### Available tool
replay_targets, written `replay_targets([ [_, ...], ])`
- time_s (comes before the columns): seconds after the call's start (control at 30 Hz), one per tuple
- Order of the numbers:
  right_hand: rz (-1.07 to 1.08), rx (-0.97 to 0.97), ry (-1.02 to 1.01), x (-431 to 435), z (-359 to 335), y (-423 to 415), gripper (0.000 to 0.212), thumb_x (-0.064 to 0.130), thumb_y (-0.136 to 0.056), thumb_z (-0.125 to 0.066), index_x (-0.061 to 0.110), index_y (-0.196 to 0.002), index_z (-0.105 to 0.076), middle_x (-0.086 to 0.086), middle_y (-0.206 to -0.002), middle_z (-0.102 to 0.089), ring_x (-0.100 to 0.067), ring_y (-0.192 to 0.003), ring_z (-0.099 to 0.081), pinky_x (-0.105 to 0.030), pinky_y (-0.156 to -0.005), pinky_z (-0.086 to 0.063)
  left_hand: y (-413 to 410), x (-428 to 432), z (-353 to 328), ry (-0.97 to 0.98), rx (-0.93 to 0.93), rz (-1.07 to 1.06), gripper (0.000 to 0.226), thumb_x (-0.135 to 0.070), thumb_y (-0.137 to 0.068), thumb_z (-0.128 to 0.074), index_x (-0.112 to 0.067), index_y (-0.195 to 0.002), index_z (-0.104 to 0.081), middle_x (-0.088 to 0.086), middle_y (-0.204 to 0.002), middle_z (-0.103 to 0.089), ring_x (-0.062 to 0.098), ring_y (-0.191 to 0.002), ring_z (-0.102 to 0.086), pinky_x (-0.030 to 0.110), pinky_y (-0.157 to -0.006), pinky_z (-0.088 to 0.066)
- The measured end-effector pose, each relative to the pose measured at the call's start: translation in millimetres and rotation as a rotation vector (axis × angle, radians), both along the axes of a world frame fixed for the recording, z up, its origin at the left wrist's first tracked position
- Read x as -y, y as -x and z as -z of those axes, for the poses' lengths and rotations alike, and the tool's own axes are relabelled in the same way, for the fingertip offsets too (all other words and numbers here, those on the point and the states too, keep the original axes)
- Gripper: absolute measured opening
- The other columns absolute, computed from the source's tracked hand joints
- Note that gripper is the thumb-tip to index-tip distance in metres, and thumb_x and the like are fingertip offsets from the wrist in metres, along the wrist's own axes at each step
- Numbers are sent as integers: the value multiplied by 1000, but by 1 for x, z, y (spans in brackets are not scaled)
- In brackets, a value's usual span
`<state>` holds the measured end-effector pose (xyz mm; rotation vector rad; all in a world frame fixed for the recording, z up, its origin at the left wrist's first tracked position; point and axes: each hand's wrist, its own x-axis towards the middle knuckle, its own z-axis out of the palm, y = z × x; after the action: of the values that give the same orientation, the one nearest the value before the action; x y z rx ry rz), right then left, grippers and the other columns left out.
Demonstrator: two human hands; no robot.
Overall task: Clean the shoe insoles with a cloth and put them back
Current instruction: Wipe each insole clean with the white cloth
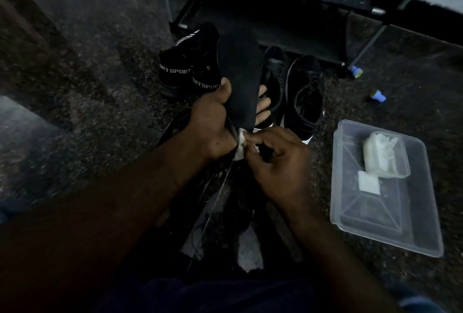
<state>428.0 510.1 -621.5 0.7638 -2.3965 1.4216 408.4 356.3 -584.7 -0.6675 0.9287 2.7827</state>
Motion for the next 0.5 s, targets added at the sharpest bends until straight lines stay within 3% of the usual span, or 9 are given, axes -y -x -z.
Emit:
replay_targets([
  [0.27, 154, -84, -48, -12, -2, 15, 8, 20, -90, -76, 17, -95, -81, 2, -92, -76, -20, -85, -71, -47, -76, -56, -4, -9, 7, -3, 25, 121, 58, -46, -111, -32, -9, -154, -43, 17, -147, -58, 32, -120, -65, 46, -91, -60],
  [0.4, 215, -50, -31, -19, -4, 22, 12, 23, -90, -76, 21, -100, -82, 5, -95, -76, -17, -89, -71, -44, -81, -56, -9, -23, 15, 60, 51, 206, 56, -41, -110, -40, -3, -151, -46, 21, -151, -51, 35, -129, -56, 44, -112, -47],
  [0.5, 227, -37, -44, -22, -6, 24, 15, 25, -91, -75, 22, -103, -82, 4, -95, -76, -18, -89, -70, -44, -81, -56, -11, -24, 12, 70, 52, 210, 56, -39, -110, -42, -4, -153, -45, 19, -147, -53, 31, -124, -59, 42, -114, -45],
])
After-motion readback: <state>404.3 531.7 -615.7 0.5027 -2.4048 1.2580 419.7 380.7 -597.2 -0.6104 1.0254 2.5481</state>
